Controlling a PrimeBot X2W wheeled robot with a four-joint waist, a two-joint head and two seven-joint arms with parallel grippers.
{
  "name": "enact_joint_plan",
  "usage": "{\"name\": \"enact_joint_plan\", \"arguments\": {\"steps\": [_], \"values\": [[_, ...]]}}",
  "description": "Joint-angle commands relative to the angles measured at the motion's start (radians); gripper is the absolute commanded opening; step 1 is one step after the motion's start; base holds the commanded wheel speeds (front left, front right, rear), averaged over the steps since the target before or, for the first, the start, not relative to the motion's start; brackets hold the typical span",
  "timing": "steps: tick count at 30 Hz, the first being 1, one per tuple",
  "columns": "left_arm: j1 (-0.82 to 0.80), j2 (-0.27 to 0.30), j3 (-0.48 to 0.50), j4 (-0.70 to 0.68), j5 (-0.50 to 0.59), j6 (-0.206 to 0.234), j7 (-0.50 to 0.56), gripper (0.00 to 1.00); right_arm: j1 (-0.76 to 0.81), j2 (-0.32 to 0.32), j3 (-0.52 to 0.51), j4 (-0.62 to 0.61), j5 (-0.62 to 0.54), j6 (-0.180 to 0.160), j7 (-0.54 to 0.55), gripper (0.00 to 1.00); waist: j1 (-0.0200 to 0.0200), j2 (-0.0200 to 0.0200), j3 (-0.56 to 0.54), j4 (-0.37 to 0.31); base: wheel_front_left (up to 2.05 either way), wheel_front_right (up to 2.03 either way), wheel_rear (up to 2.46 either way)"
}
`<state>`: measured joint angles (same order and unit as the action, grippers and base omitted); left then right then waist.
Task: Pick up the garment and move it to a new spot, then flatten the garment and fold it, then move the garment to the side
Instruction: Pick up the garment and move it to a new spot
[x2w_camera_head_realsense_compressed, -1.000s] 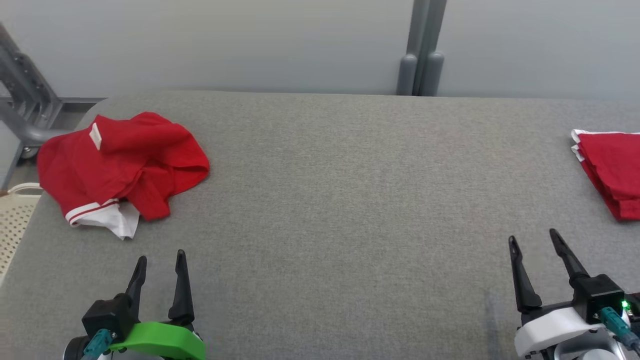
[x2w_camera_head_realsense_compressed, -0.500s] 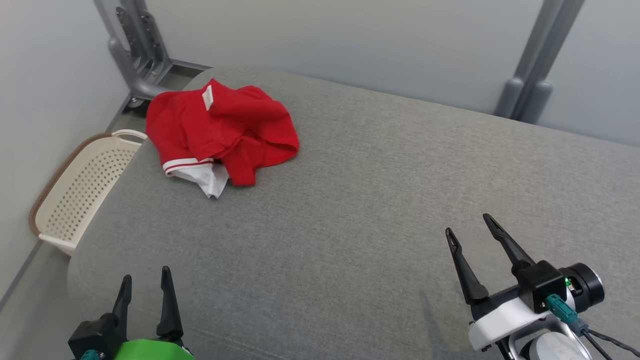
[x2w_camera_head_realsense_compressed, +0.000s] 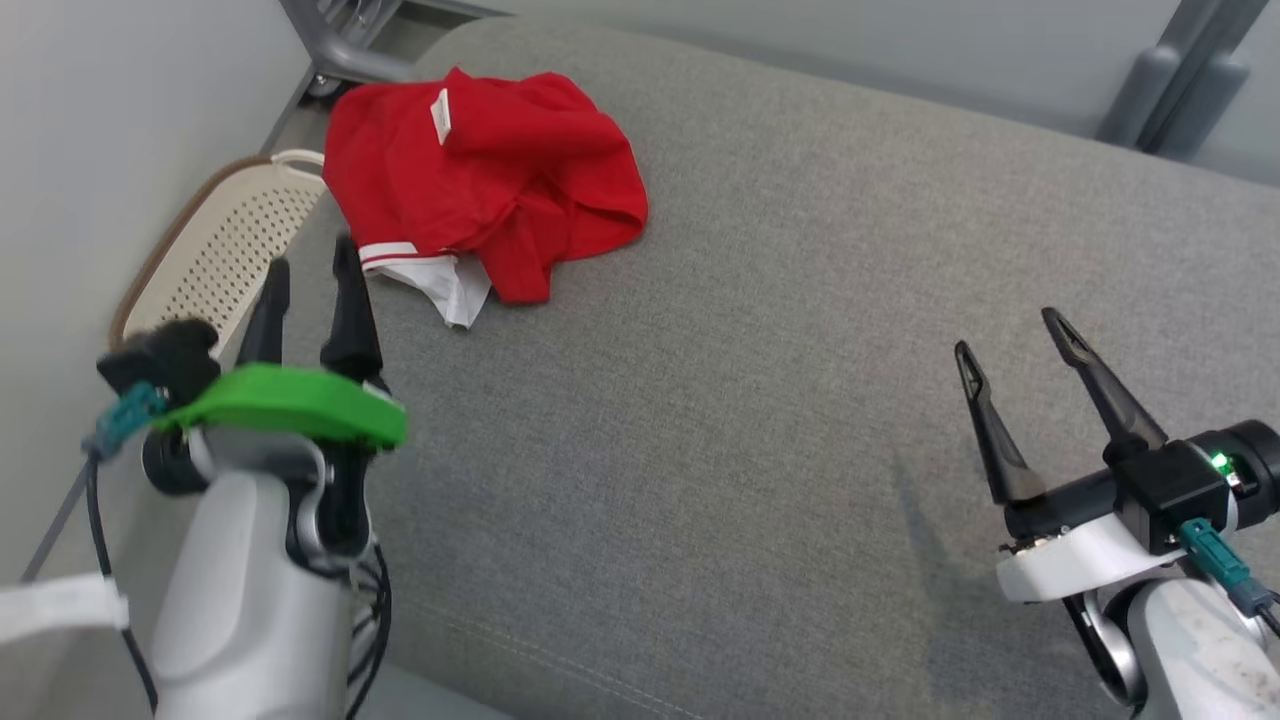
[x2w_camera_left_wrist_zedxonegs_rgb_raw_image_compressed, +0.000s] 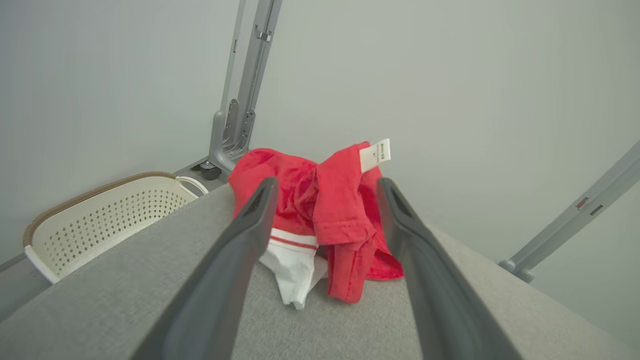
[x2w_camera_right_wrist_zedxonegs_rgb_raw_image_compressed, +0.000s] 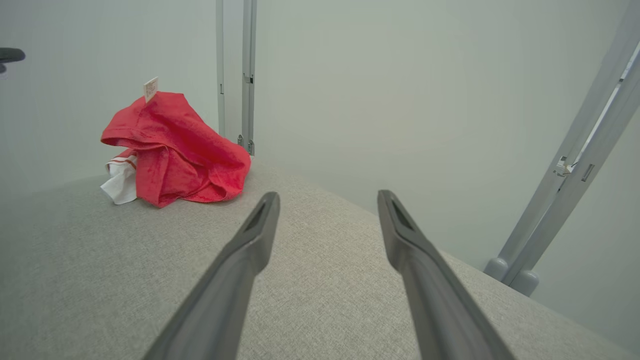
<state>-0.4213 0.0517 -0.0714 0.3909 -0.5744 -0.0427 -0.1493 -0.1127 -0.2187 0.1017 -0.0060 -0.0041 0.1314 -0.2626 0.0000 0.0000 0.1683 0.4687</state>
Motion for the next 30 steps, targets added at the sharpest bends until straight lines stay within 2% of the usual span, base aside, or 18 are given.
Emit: {"name": "enact_joint_plan", "arguments": {"steps": [1,7,14,15,16,23,27,30], "values": [[-0.093,-0.001,-0.012,0.042,-0.011,0.001,0.02,1.0,-0.025,-0.016,-0.009,-0.011,-0.006,-0.001,-0.003,1.0,0.0,0.0,0.189,-0.07,0.0,0.0,0.0],[-0.326,0.003,-0.017,0.268,-0.079,-0.023,0.091,1.0,-0.032,-0.027,-0.015,-0.012,-0.006,-0.001,-0.003,1.0,0.0,0.0,0.257,-0.108,0.0,0.0,0.0],[-0.458,0.044,-0.016,0.556,-0.085,-0.027,0.141,1.0,-0.038,-0.017,-0.008,-0.018,0.002,-0.001,-0.003,1.0,0.0,0.0,0.262,-0.162,0.0,0.0,0.0],[-0.472,0.049,-0.012,0.586,-0.087,-0.023,0.14,0.41,-0.04,-0.019,-0.008,-0.019,0.004,-0.001,-0.003,1.0,0.0,0.0,0.262,-0.166,0.0,0.0,0.0],[-0.489,0.059,-0.019,0.612,-0.072,-0.018,0.13,0.0,-0.043,-0.021,-0.006,-0.02,0.008,-0.001,-0.003,1.0,0.0,0.0,0.263,-0.17,0.0,0.0,0.0],[-0.576,0.049,-0.087,0.665,-0.026,-0.062,0.09,0.0,-0.041,-0.017,-0.038,-0.023,0.017,-0.001,-0.003,1.0,0.0,0.0,0.244,-0.18,0.0,0.0,0.0],[-0.644,0.036,-0.15,0.624,-0.004,-0.081,0.092,0.0,-0.036,0.009,-0.032,-0.015,0.025,-0.001,-0.003,1.0,0.0,0.0,0.208,-0.2,0.0,0.0,0.0],[-0.666,0.022,-0.191,0.558,-0.029,-0.089,0.126,0.0,-0.035,0.044,-0.022,-0.01,0.029,-0.001,-0.003,1.0,0.0,0.0,0.163,-0.241,0.0,0.0,0.0]]}}
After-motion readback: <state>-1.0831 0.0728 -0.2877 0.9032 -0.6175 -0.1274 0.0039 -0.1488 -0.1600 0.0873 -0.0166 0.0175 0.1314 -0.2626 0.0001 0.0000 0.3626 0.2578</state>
